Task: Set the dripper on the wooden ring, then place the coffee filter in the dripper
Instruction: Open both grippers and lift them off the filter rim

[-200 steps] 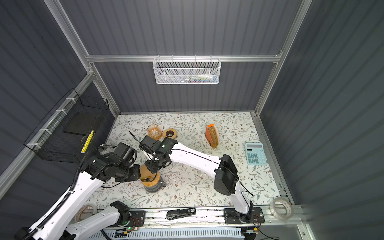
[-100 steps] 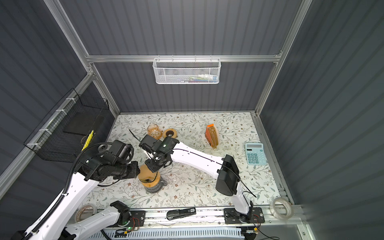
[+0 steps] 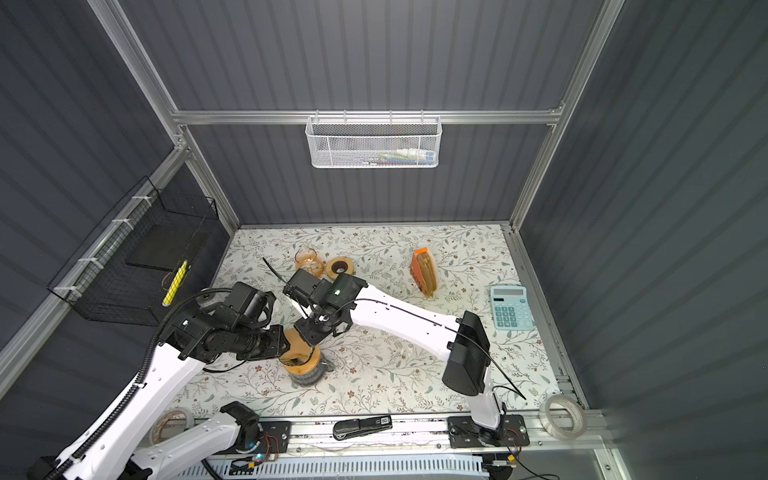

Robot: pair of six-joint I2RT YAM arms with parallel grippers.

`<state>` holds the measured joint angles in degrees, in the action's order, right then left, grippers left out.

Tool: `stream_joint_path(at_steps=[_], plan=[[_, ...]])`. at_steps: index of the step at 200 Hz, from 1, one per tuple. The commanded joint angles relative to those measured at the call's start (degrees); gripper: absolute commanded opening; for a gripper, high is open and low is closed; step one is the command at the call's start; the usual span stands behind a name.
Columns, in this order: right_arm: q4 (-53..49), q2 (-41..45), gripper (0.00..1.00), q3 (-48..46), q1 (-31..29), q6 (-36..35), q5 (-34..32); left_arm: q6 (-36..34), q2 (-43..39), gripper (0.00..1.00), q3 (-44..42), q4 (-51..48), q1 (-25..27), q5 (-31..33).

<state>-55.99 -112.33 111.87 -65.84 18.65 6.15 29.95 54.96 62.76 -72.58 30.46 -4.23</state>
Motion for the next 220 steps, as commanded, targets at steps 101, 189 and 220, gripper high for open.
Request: stream_joint_path(at_steps=[101, 189, 220], plan=[[2.42, 0.11, 0.15, -3.86, -0.68, 1.47, 1.24, -0.19, -2.14, 0.27, -3.27, -0.2, 0.3, -0.61], [2.4, -0.6, 0.15, -3.86, -0.69, 1.38, 1.15, -0.07, -2.4, 0.27, -3.18, -0.03, 0.33, 0.25], [2.28, -0.52, 0.15, -3.68, -0.68, 1.38, 1.12, -0.05, -2.25, 0.27, -2.69, 0.08, 0.3, 0.27]])
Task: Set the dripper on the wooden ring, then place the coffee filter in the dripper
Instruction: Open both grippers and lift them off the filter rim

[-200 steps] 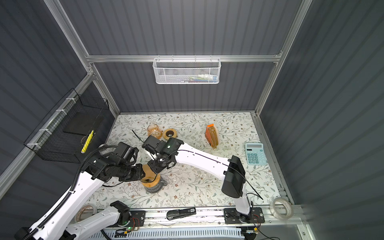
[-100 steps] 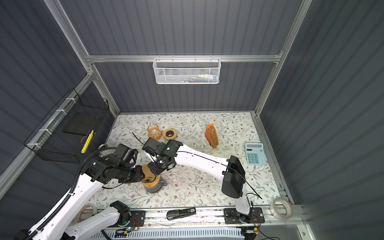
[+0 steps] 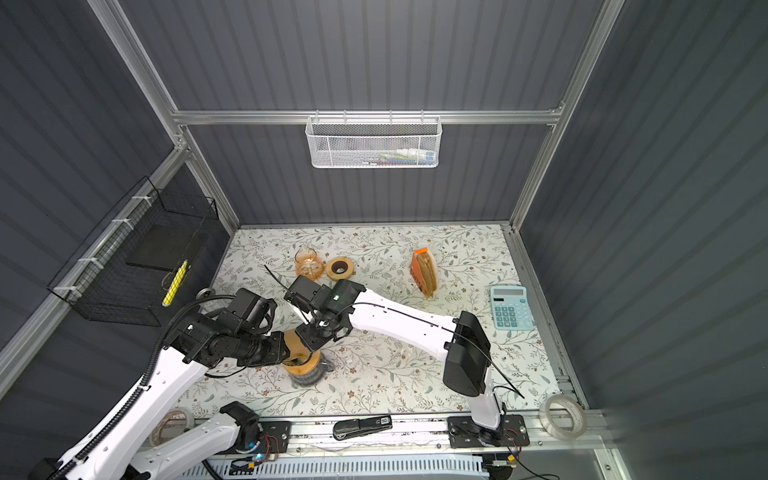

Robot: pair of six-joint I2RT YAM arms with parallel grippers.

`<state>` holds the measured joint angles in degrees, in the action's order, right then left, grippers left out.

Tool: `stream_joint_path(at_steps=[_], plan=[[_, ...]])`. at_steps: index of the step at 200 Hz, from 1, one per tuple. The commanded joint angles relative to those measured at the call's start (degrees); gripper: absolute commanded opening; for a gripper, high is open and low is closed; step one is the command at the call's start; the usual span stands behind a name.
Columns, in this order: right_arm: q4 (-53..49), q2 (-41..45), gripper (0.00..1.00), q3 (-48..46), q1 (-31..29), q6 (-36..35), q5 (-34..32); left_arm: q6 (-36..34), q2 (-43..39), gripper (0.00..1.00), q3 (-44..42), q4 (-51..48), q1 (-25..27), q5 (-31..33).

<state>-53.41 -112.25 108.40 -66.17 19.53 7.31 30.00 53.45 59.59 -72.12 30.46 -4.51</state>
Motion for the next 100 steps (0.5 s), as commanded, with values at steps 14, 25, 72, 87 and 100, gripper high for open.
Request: stream_joint_path(at_steps=[14, 25, 72, 87, 100], plan=[[-0.38, -0.17, 0.15, -0.12, -0.35, 0.51, -0.32, -0.07, -0.74, 0.27, 1.11, -0.39, 0.35, 0.6], [-0.38, 0.22, 0.15, 0.05, -0.31, 0.51, -0.45, -0.12, -0.63, 0.27, 1.68, -0.56, 0.3, 0.78], [-0.43, 0.89, 0.16, 0.85, -0.35, 0.34, -0.76, 0.02, -0.56, 0.27, 3.64, -0.74, 0.31, 1.7], [-0.58, 0.82, 0.16, 1.07, -0.36, 0.32, -1.05, -0.02, -0.54, 0.27, 4.06, -0.83, 0.31, 1.95], [-0.73, 0.89, 0.17, 1.22, -0.31, 0.22, -1.21, -0.03, -0.54, 0.27, 4.25, -0.83, 0.3, 2.05]])
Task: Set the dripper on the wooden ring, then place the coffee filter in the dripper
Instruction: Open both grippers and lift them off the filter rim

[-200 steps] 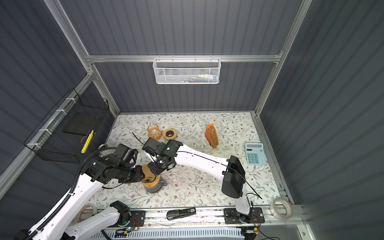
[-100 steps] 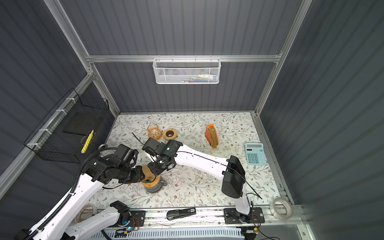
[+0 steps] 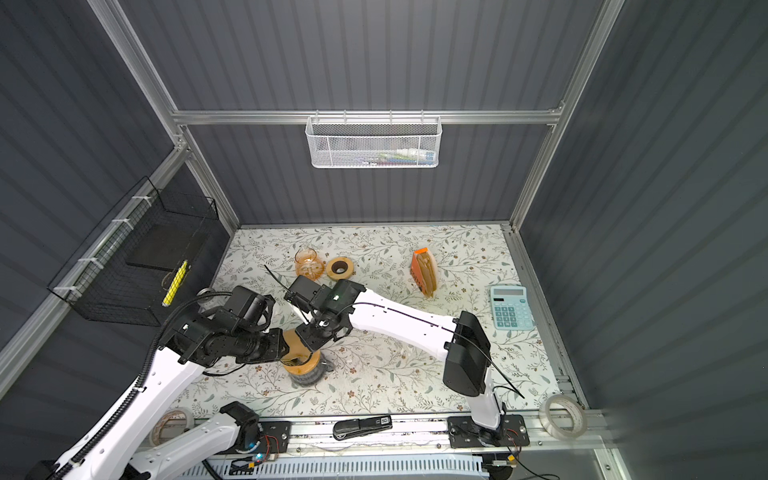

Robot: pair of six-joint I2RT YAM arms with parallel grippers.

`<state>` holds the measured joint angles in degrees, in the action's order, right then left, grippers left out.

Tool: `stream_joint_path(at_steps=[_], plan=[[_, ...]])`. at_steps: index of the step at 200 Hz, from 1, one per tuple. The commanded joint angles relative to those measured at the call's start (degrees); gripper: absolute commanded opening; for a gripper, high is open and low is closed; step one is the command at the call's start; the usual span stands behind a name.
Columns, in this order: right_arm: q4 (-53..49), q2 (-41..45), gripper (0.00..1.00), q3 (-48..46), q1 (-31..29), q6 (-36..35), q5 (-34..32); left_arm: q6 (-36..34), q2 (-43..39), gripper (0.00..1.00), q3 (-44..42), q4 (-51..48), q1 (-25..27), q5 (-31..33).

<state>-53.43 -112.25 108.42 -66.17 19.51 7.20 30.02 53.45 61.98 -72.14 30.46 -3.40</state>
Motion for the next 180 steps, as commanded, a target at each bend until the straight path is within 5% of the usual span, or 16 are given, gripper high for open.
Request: stream_joint_path(at_steps=[1, 180], plan=[[-0.71, 0.89, 0.18, 1.19, -0.34, 0.26, -1.12, -0.05, -0.54, 0.27, 1.85, -0.81, 0.3, 0.98], [-3.89, 3.4, 0.26, 8.89, 2.71, -2.38, -2.82, 1.16, 4.95, 0.3, 10.84, 0.83, 0.3, 9.35]])
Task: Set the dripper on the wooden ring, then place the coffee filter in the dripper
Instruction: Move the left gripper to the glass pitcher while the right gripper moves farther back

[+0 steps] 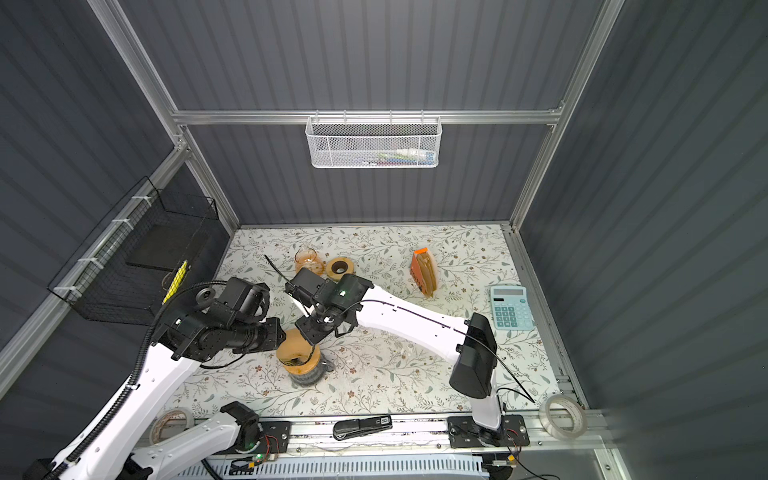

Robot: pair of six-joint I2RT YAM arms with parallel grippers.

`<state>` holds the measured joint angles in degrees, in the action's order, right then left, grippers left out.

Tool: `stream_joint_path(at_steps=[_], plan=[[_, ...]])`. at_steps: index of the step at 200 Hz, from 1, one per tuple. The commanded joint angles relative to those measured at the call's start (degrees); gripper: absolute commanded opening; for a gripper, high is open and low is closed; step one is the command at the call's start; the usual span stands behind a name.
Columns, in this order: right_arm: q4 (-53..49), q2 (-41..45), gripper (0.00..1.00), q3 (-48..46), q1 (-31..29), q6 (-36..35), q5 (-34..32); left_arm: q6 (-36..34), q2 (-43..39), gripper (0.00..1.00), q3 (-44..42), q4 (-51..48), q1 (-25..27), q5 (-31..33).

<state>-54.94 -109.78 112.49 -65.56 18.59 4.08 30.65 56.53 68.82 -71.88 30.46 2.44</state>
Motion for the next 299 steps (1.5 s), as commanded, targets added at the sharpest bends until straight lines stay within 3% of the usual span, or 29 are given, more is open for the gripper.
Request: stream_joint_path(at_steps=[1, 31, 58, 87, 129, 187, 222, 299], plan=[[-2.46, 0.86, 0.26, 5.06, 2.15, -1.5, 0.4, 0.54, 2.03, 0.3, 4.2, 0.58, 0.3, 3.7], [-2.37, -1.31, 0.27, 9.53, 7.08, -2.65, 4.51, -0.47, 6.5, 0.34, 8.88, 2.62, 0.15, 9.16], [-2.14, -5.98, 0.27, 15.67, 11.55, -3.08, 7.78, -2.65, 10.39, 0.35, 11.54, 6.14, -2.72, 9.98], [-1.48, -12.59, 0.28, 23.24, 15.33, -3.36, 9.96, -6.21, 12.59, 0.36, 10.72, 11.27, -13.76, 0.69], [3.23, -20.51, 0.29, 28.1, 18.48, -2.68, 10.45, -8.2, 15.83, 0.37, 10.72, 17.57, -22.37, -6.22], [13.24, -28.87, 0.34, 28.71, 18.71, -3.19, 4.93, -8.81, 19.28, 0.37, 8.61, 24.67, -34.53, -20.46], [15.09, -31.41, 0.38, 30.94, 18.71, -3.03, 4.14, -8.66, 22.17, 0.39, 9.05, 28.7, -35.56, -24.69], [22.9, -31.22, 0.46, 26.43, 18.63, -3.43, 2.67, -7.98, 27.48, 0.5, 7.46, 31.54, -35.47, -26.3]])
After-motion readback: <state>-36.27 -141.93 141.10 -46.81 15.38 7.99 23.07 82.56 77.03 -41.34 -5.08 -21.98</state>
